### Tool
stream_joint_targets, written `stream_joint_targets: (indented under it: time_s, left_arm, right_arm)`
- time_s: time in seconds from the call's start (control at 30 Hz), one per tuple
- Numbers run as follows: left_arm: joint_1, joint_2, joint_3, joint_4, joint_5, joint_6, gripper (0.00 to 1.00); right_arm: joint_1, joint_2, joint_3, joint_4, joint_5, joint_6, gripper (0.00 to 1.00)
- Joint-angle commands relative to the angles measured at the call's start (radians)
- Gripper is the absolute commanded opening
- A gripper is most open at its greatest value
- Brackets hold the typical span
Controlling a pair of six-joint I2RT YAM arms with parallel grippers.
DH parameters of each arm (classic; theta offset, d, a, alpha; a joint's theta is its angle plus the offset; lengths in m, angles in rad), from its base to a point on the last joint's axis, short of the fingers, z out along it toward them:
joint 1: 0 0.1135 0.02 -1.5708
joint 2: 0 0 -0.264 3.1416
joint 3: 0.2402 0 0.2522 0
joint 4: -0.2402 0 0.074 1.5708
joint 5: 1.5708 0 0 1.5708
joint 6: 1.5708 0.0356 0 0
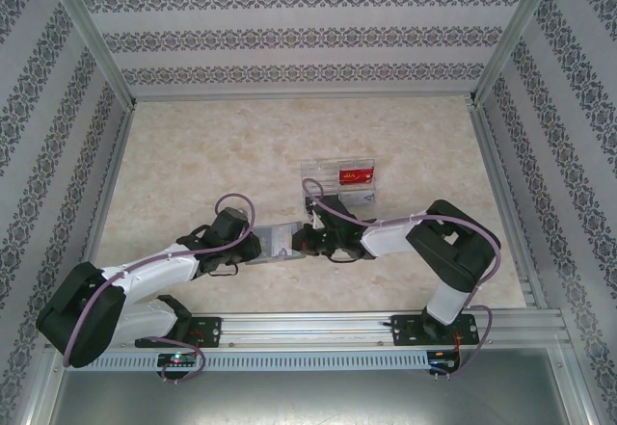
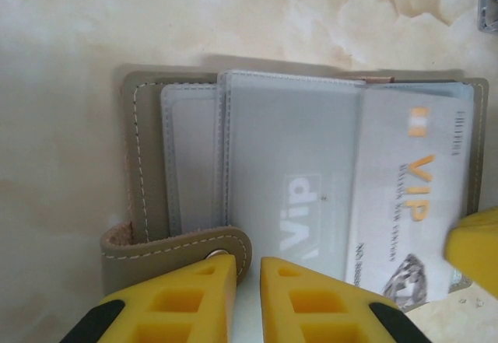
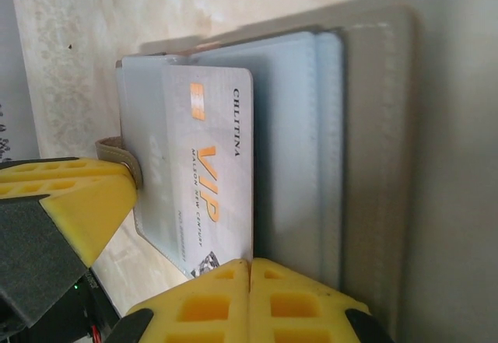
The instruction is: Take the credit cards out of the card holder
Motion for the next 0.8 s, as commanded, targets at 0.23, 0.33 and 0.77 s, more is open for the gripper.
stream_joint_targets:
  time_s: [0.23, 0.33, 0.77]
  left_arm:
    - [0.007, -0.109, -0.011, -0.102, 0.035, 0.009, 0.24]
    - [0.006, -0.175, -0.024, -0.091, 0.047, 0.041, 0.29]
    - [0.007, -0.436, -0.126, -0.042, 0.071, 0.077, 0.94]
  right_arm:
    - [-0.038, -0.328, 0.02, -0.363, 0.083, -0.274, 0.0]
    - [-0.029, -0.416, 0.111, -0.622, 0.259, -0.447, 0.0]
    - [0.012, -0.445, 0.314, -0.916, 0.712, -1.338, 0.0]
